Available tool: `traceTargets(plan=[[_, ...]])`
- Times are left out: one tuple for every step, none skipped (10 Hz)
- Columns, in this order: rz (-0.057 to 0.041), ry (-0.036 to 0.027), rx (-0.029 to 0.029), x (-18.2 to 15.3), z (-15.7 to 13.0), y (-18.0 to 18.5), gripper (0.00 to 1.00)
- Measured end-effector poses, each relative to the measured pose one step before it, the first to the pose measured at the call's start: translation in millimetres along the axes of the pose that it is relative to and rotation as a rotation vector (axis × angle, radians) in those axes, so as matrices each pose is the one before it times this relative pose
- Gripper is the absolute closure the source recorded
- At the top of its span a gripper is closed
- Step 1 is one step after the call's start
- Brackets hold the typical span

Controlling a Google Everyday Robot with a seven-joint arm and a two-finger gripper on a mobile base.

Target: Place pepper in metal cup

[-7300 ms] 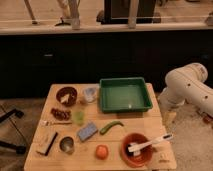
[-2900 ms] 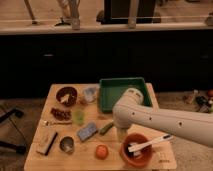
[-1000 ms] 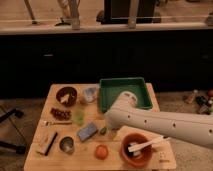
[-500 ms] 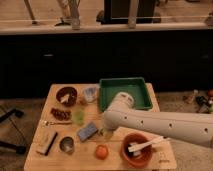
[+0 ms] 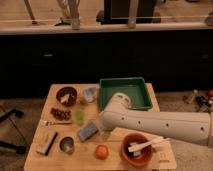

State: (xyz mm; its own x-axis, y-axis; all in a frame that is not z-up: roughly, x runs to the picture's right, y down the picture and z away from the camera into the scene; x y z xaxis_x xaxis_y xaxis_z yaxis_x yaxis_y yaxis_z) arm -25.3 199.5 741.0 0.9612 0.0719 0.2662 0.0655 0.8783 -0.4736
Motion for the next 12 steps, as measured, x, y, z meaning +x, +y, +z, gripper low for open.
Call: traceTargets(plan=[[-0.00445, -0.00165, -0.00274, -2.27, 0.81, -0.07, 0.20], [-0.03325, -0.01155, -0.01473, 7.21, 2.91, -2.60, 0.20], [-0.06594, -0.01865, -0.02010, 8.41, 7.99, -2.06, 0.20], [-0.04137, -0.01337, -0.01535, 3.83, 5.98, -0.60, 0.20], [-0.02841, -0.01510, -0.01730, 4.27, 3.65, -0.79, 0.20], [-0.02194, -0.01107, -0.01518, 8.16, 1.78, -0.21, 0.20], [-0.01914, -0.00481, -0.00804, 5.65, 1.47, -0.53, 0.20], [-0.01419, -0.00285, -0.00481, 3.10, 1.34, -0.64, 0.20], [-0.02013, -0.00114, -0.00271, 4.45, 2.17, -1.35, 0.20], [-0.01133, 0.00344, 0.00155, 4.04, 1.64, -0.07, 0.20], [-0.01689, 0.00572, 0.00459, 5.69, 2.88, -0.10, 0.20], [-0.01519, 0.00500, 0.00201, 5.47, 3.62, -0.52, 0.20]])
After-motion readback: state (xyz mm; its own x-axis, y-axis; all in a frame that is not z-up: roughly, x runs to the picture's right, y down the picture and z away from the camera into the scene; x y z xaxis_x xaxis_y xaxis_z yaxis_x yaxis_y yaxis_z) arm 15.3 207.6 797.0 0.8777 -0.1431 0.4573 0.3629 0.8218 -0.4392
